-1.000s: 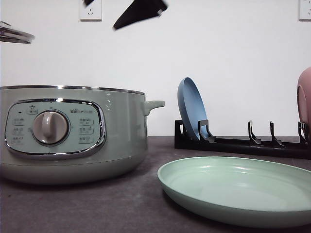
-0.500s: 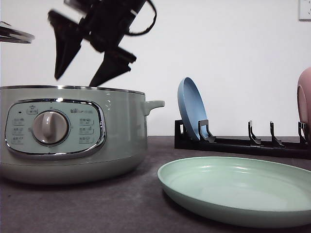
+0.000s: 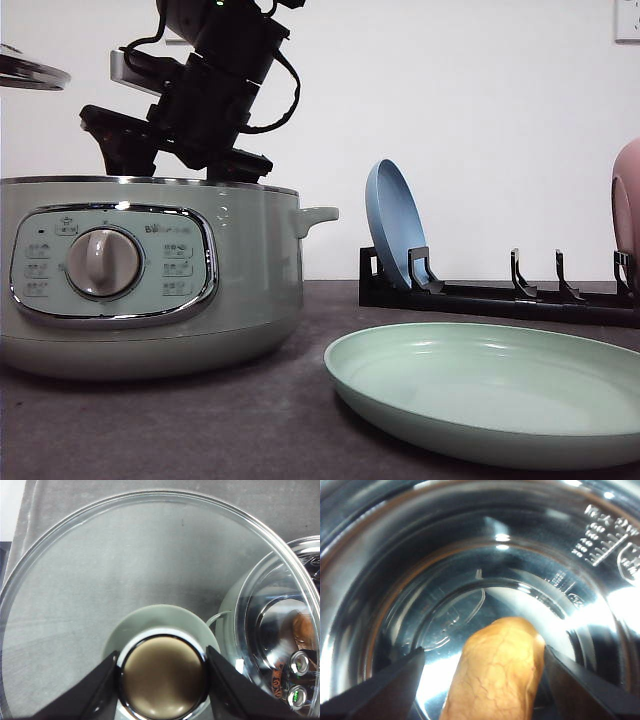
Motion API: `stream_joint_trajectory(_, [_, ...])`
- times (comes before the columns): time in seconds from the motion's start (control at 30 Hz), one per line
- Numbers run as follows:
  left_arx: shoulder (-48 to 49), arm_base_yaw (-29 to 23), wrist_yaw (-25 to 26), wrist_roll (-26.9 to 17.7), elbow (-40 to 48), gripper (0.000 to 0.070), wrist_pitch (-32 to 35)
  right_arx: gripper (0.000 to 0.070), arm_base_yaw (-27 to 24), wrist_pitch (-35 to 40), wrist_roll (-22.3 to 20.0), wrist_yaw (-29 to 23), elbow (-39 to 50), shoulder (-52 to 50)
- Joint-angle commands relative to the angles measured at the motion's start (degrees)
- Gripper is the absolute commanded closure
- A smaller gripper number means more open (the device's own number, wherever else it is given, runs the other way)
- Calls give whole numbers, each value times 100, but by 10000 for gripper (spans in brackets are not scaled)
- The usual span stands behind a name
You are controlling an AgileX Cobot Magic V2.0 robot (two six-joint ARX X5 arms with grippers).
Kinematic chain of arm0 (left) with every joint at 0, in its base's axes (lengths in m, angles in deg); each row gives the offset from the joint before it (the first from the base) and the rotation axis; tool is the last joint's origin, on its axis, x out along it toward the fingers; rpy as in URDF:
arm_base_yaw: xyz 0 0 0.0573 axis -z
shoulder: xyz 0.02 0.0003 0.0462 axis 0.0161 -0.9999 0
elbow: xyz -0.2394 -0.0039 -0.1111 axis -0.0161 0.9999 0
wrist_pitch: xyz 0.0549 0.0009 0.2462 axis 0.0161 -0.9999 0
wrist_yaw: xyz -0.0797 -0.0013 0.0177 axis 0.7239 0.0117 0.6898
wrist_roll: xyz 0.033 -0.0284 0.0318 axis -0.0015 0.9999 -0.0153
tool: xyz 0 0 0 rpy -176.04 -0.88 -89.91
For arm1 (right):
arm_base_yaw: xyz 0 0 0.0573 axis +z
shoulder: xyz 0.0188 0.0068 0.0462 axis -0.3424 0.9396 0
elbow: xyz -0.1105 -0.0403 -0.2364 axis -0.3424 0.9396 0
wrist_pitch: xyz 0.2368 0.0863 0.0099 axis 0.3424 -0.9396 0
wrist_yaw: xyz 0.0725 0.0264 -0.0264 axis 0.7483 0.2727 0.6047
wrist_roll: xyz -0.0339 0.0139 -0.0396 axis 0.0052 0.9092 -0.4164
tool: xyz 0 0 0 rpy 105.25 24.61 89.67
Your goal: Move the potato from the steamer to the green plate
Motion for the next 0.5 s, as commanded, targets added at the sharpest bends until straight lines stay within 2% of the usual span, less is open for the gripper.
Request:
stream_joint_trajectory(0.0, [68, -7, -11, 13, -153, 698, 177, 220, 64, -20, -61, -40, -153, 235])
stream_joint_trajectory(0.4, [68, -7, -11, 13, -153, 698, 153, 223, 66, -235, -61, -88, -153, 375])
stream_joint_trajectory(0.47, [68, -7, -11, 13, -153, 698, 152, 252, 66, -343, -63, -86, -153, 377])
